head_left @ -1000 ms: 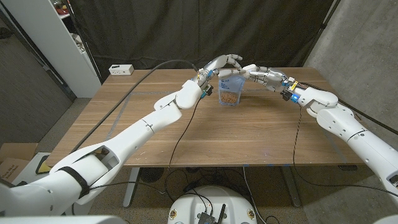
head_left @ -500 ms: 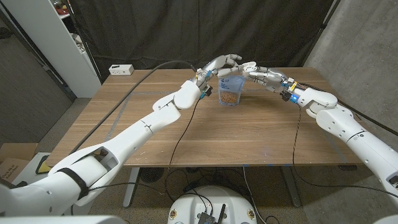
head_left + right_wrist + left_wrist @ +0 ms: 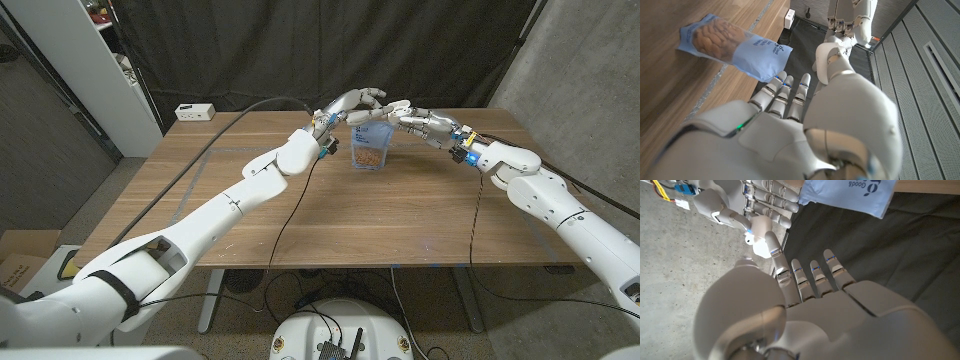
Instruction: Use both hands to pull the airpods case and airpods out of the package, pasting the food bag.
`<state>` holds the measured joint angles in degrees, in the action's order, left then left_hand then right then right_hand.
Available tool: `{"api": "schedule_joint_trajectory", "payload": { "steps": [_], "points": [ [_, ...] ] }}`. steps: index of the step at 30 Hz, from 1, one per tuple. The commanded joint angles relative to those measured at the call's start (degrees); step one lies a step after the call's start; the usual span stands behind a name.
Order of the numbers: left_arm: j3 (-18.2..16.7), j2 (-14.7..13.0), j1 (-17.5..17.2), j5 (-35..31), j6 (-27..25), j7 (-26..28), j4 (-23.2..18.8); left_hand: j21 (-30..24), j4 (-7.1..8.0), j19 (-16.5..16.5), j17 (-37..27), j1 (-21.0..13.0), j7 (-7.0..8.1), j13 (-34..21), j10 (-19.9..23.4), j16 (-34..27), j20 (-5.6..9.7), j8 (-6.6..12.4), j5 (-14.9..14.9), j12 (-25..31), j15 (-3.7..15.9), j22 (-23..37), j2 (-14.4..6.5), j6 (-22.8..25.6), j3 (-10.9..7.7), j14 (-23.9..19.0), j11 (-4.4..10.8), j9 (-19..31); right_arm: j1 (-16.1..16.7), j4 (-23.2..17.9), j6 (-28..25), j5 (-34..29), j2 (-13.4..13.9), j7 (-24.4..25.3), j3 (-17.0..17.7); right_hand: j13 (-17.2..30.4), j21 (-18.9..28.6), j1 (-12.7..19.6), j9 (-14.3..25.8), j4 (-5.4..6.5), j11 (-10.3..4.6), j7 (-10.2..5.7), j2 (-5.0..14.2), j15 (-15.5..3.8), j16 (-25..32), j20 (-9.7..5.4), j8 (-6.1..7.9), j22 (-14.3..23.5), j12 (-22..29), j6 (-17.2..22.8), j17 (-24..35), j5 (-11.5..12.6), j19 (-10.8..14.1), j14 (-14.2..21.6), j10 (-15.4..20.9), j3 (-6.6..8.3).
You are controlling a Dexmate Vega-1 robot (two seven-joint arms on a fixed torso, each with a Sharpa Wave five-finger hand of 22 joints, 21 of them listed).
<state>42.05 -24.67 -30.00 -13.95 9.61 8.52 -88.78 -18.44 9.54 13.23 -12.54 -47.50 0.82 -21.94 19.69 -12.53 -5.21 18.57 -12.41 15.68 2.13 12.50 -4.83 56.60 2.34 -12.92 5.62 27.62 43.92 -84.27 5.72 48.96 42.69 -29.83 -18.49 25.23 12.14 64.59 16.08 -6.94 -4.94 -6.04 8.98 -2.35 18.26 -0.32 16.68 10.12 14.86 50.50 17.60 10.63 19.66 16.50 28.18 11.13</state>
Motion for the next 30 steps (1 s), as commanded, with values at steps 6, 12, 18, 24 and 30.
{"api": "schedule_joint_trajectory", "payload": {
  "steps": [6, 12, 18, 24, 30],
  "points": [
    [-1.2, -1.1, -2.0, -3.6, -0.7, 5.3, -2.1, -0.2, -0.48, 0.3, 0.2, 2.7, -0.65, -0.1, 0.4, 0.0, 0.00, -1.61, 0.6, 0.3, 1.95, 0.0, 1.7, -1.5, 1.96, -0.7, -0.69, -0.5, -0.1, -0.3, -0.2, -0.2, -0.3, 1.1, -0.1, 0.0, 0.2, -0.4, 12.7, -0.28, 0.40, 0.71, -0.06, -5.82, 0.3, 0.61, 3.82, 0.2, 0.3, 1.5, 0.0, 0.0, 0.6, 0.7, 1.1, -0.13],
    [-1.5, -0.1, -3.0, -6.3, 1.4, 11.2, -1.0, -0.7, -2.25, 1.6, 0.6, 1.1, 0.23, -0.1, 1.6, -0.2, 0.19, -1.82, 0.3, 0.7, 2.15, -0.1, 2.9, -1.8, 2.09, -1.9, -0.13, -0.3, 0.4, -1.0, -0.1, -0.2, -0.5, 2.7, 0.3, -0.1, 0.3, -0.3, 12.6, -0.34, 0.58, 0.85, -0.12, -5.72, 0.5, 0.74, 3.82, 0.2, 0.4, 1.8, 0.0, -0.1, 0.8, 1.0, 1.5, -0.20],
    [-1.4, 1.6, -3.7, -8.7, 2.0, 16.1, 0.0, -0.9, -6.42, 2.4, 1.0, -6.5, 2.27, -0.4, 1.9, -0.1, 0.54, -1.85, -1.2, 0.8, 3.55, -0.3, 1.1, -2.4, -0.50, -2.9, 1.39, 0.6, 0.8, -1.4, 0.1, 0.0, -0.7, 3.6, 0.6, -0.1, 0.4, -0.1, 12.5, -0.54, 0.65, 1.72, -0.25, -5.47, 0.8, 0.72, 3.90, 0.2, 0.6, 2.5, -0.1, 0.0, 1.3, 1.6, 2.4, -0.27],
    [-0.8, 2.5, -3.2, -8.7, 3.0, 16.6, 1.9, -0.6, -7.90, 1.8, 0.8, -9.3, 4.77, -0.7, -0.7, 0.5, 0.13, -3.95, -1.4, -0.2, 3.24, -0.4, -0.2, -6.3, -1.68, -1.7, 1.42, 0.1, 1.8, -3.2, 0.6, -1.2, -0.3, 6.1, 0.9, -0.2, 0.5, 0.0, 12.3, -0.69, 0.59, 2.18, -0.46, -5.51, 1.2, 0.95, 4.15, 0.1, 0.9, 3.7, -0.2, 0.0, 1.8, 2.4, 3.6, -0.40],
    [-0.1, 3.3, -2.1, -7.4, 5.1, 15.7, 4.6, -0.4, -8.75, 1.3, 0.8, -10.6, 7.21, -0.9, -1.5, 0.7, -0.14, -5.21, -1.5, -0.5, 3.10, -0.4, -0.2, -7.7, -1.88, -1.0, 1.78, -0.7, 3.6, -6.3, 0.0, -2.1, 0.3, 10.6, 1.5, -0.4, 0.6, 0.1, 12.1, -0.77, 0.76, 2.46, -0.61, -5.11, 1.7, 1.51, 4.26, 0.1, 1.3, 4.4, -0.3, 0.0, 2.3, 3.5, 4.8, -0.54]
  ]
}}
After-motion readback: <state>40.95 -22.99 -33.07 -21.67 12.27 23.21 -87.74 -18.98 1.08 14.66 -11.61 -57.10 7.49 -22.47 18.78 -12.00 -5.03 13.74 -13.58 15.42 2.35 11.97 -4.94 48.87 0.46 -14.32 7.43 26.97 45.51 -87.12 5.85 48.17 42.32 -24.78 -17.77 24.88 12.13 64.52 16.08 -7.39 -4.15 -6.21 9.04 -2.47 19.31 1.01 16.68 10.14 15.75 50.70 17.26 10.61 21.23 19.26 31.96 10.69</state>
